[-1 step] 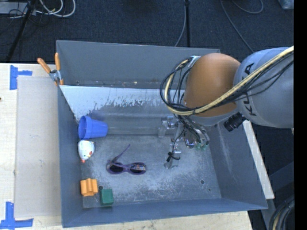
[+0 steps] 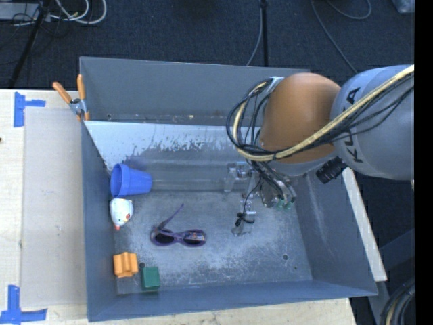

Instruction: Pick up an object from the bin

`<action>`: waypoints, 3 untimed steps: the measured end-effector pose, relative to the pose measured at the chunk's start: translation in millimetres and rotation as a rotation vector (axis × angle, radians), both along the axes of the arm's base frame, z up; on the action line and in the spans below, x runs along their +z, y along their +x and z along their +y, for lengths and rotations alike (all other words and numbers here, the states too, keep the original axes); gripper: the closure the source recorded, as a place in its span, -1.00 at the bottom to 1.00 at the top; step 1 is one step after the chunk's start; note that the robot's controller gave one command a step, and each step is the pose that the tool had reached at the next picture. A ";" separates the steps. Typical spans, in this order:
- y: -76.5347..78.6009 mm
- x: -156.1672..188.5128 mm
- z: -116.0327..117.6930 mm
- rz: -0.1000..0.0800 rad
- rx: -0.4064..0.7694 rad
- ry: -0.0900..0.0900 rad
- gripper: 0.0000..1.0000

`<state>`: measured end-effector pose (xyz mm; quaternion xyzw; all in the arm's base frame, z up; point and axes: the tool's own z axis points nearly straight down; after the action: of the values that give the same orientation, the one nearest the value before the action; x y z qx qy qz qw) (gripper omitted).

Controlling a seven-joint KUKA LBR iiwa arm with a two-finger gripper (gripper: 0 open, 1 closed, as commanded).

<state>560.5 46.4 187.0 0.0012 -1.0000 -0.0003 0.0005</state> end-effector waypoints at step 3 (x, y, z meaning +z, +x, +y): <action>-14.2 -117.1 73.1 0.000 0.024 -0.001 1.00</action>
Offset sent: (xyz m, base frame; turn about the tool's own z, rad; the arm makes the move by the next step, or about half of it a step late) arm -0.0266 0.0836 -0.0722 -0.2777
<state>546.3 119.5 69.9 0.0130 -0.9999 0.0001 0.0007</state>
